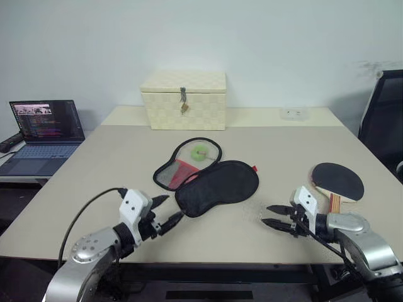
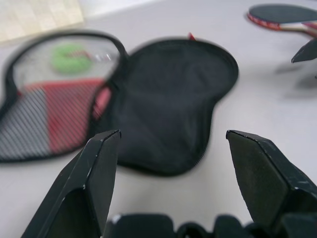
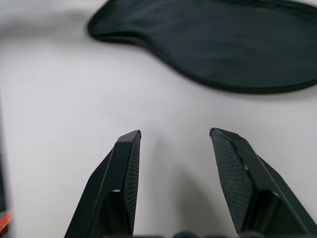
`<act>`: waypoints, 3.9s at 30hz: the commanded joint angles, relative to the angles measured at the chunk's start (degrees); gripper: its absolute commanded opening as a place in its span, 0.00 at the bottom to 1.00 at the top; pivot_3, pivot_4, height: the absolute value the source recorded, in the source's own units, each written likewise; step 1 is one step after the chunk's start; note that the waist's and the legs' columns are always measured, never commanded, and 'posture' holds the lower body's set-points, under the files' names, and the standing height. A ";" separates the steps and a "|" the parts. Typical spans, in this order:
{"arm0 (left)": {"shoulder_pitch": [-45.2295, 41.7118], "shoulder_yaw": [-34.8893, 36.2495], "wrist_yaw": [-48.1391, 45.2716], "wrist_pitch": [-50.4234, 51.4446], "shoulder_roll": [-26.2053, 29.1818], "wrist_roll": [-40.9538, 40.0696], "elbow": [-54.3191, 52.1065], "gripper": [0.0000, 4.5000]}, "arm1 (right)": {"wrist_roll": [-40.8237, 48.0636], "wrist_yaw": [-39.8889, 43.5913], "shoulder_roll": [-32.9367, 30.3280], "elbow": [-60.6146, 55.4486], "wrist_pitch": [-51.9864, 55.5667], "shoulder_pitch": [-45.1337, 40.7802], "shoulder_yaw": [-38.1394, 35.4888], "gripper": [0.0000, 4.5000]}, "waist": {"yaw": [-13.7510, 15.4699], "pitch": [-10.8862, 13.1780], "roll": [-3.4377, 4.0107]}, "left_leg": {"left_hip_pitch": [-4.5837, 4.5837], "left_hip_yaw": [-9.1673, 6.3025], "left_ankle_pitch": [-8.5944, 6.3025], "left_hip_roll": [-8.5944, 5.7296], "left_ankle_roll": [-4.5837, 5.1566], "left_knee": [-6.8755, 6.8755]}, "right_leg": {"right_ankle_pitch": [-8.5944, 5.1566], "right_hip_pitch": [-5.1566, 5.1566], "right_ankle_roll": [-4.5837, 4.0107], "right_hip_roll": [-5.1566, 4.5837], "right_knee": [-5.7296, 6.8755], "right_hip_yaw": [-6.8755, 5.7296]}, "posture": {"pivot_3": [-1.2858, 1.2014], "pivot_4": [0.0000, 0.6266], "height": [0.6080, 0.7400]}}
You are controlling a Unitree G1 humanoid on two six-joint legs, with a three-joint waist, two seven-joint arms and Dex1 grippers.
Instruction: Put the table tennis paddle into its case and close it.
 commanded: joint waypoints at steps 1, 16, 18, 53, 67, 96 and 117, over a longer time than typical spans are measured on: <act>-3.15 -0.44 -1.08 -3.08 -0.26 0.80 0.69 0.82 | 0.79 -0.87 -0.26 -2.99 0.34 0.12 -0.71 0.53 | 0.06 0.00 0.00 | 0.01 -0.01 0.00 0.00 0.00 0.01 | -0.02 0.01 0.03 0.00 0.00 -0.01 | 0.52 0.24 1.00; -17.41 -1.28 -12.28 -7.28 1.33 -0.30 17.46 0.82 | 10.59 -15.98 4.68 -13.49 23.05 -4.28 -6.09 0.53 | -0.20 -0.03 -0.05 | 0.02 0.05 0.03 0.02 -0.02 0.01 | -0.12 0.00 0.20 0.04 0.01 -0.07 | 0.52 0.24 1.00; -18.11 -0.90 -15.21 -8.09 3.05 -0.24 20.30 0.82 | 9.82 -21.42 8.89 -12.44 26.73 -5.76 -4.91 0.53 | -0.28 -0.02 -0.04 | 0.03 0.06 0.02 0.02 -0.02 -0.05 | -0.12 -0.04 0.17 0.04 0.03 -0.05 | 0.52 0.24 1.00; -28.33 0.84 -36.95 5.73 17.21 -7.02 25.23 0.82 | 11.05 -44.86 37.95 7.87 37.83 -22.46 -10.80 0.99 | -1.67 -0.01 -0.03 | -0.41 0.12 0.02 0.27 0.01 -0.10 | 0.02 -0.70 -0.21 0.29 0.27 -0.01 | 0.52 0.24 1.00; -26.50 1.34 -35.79 7.17 16.45 -9.06 20.58 0.82 | 13.58 -45.96 40.32 9.62 41.11 -25.09 -14.07 0.33 | -1.48 0.00 -0.01 | -0.53 0.25 0.02 0.58 0.00 -0.10 | 0.08 -0.86 -0.43 0.64 0.28 -0.03 | 0.52 0.24 1.00; -21.49 1.31 -31.94 7.06 15.94 -10.01 14.81 0.82 | -15.43 -3.62 11.02 73.09 2.14 -60.36 9.30 0.39 | -1.48 0.09 0.10 | -0.61 0.59 0.01 0.68 -0.01 -0.05 | 0.11 -0.95 -0.47 0.84 0.17 0.15 | 0.52 0.24 1.00; -25.06 -1.63 -33.31 5.96 14.38 -8.83 17.86 0.82 | -4.55 -6.43 3.62 34.46 30.32 -39.82 -6.05 0.71 | -1.17 0.09 0.10 | -0.64 0.57 0.02 0.71 -0.01 -0.01 | 0.12 -0.95 -0.48 0.84 0.24 0.16 | 0.52 0.24 1.00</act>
